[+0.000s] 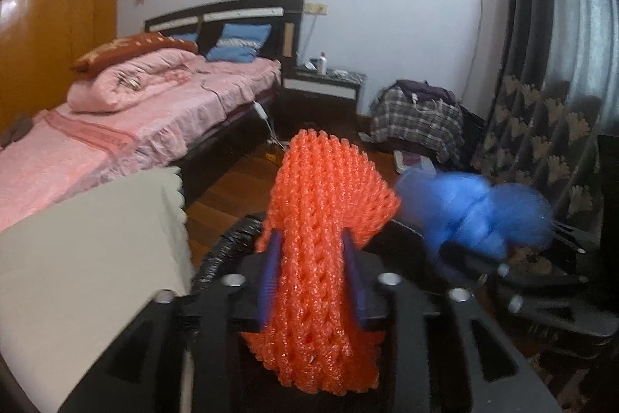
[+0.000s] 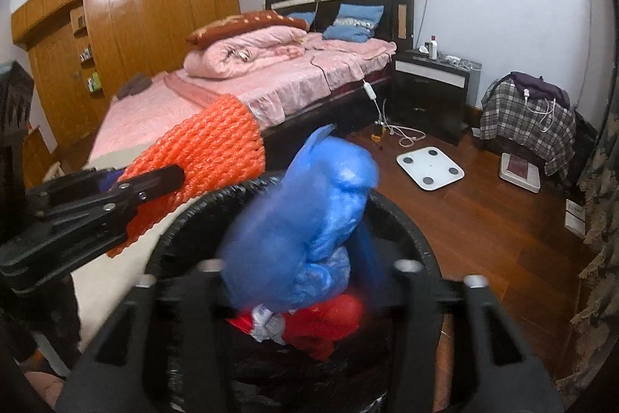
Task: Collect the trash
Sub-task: 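Open both tools to drop the orange pad and blue bag into the bin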
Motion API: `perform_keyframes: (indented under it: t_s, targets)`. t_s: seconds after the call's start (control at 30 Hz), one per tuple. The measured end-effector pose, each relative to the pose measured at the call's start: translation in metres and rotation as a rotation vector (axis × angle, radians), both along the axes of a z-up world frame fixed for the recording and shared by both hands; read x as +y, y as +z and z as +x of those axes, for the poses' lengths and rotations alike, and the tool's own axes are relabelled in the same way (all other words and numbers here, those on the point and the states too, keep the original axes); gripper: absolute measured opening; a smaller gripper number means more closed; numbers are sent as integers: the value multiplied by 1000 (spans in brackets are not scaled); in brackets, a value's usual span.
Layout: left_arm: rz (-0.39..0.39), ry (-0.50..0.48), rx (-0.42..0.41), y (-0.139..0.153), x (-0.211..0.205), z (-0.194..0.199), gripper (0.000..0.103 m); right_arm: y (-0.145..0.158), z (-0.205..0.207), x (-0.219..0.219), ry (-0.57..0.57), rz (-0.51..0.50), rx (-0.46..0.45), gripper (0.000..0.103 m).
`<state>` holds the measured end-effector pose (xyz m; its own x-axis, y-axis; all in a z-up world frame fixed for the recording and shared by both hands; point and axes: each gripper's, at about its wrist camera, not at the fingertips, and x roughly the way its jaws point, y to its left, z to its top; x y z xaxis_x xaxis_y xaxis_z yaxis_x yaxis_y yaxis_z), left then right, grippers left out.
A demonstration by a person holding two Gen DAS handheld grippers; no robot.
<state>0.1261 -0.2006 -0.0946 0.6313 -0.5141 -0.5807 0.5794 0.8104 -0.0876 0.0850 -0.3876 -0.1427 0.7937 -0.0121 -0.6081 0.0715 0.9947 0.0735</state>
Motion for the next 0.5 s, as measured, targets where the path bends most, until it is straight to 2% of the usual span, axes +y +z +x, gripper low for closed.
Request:
perform_keyframes:
  t_s: [0.07, 0.13, 0.17, 0.23, 0.3, 0.5]
  targets:
    - [-23, -4, 27, -2, 3, 4, 51, -4, 1, -2, -13, -8, 11, 77]
    - [-32, 7, 35, -2, 8, 7, 56, -4, -3, -5, -29, 1, 10, 85]
    - [-37, 21, 32, 0, 14, 7, 63, -3, -7, -7, -48, -3, -3, 90]
    - [-47, 32, 24, 5, 20, 7, 69, 0, -12, -9, -55, 1, -11, 92]
    - [-44, 59, 9, 10, 30, 4, 82, 4, -16, -10, -57, 19, -10, 96]
    - [-41, 130, -22, 27, 65, -11, 92, 27, -28, 0, -42, 25, -37, 96]
